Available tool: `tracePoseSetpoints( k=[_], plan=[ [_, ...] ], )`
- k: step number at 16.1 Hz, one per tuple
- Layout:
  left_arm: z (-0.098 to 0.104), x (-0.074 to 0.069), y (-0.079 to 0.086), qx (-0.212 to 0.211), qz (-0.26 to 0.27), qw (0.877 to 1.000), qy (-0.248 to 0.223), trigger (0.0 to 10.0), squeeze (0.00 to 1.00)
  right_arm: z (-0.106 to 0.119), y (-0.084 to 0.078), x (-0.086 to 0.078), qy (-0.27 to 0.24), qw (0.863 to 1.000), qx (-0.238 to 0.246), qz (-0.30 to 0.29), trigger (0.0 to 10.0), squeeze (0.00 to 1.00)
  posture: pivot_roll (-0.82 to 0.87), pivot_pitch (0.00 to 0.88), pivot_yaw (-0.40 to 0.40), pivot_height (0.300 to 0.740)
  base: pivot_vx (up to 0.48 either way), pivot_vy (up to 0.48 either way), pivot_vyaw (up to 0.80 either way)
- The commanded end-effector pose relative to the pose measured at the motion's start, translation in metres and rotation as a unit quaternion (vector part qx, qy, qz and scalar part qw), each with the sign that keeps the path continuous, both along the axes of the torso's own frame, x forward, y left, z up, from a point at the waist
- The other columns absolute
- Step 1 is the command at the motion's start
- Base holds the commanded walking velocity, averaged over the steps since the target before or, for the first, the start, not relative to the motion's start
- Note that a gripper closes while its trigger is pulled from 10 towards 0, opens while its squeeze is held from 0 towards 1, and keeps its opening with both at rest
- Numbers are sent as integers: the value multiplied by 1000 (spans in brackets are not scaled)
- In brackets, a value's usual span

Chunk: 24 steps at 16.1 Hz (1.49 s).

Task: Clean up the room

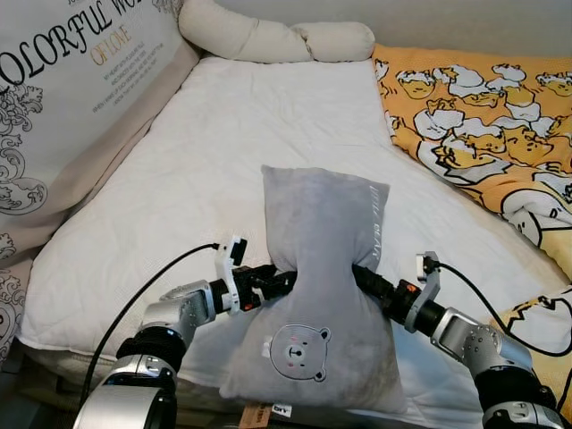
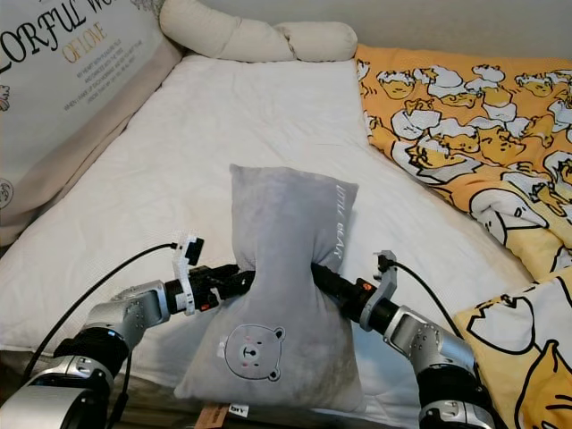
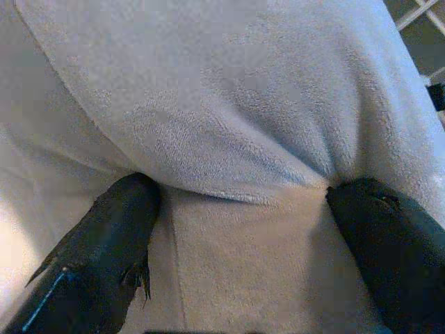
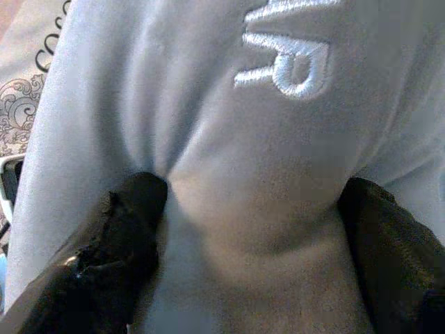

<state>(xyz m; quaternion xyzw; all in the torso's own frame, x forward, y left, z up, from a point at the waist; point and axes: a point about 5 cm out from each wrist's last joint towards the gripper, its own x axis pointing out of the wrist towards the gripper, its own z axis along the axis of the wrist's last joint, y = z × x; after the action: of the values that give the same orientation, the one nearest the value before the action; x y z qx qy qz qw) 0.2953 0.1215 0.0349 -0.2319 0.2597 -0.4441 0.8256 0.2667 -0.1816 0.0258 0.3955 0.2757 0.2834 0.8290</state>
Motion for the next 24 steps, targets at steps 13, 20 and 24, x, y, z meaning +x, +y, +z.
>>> tracePoseSetpoints(
  k=[13,20,24],
  plan=[
    [7,9,-15,53,-18,998,-41,0,0,11,19,17,-52,998,-35,-3,0,0,88,0,35,740,0,0,0],
    [51,35,-25,18,16,994,-109,0,0,59,43,50,-155,987,-31,-23,0,0,95,0,31,740,0,0,0],
    [95,46,-26,-28,55,981,-186,0,0,87,61,58,-201,979,-19,-28,0,0,95,0,29,740,0,0,0]
  ],
)
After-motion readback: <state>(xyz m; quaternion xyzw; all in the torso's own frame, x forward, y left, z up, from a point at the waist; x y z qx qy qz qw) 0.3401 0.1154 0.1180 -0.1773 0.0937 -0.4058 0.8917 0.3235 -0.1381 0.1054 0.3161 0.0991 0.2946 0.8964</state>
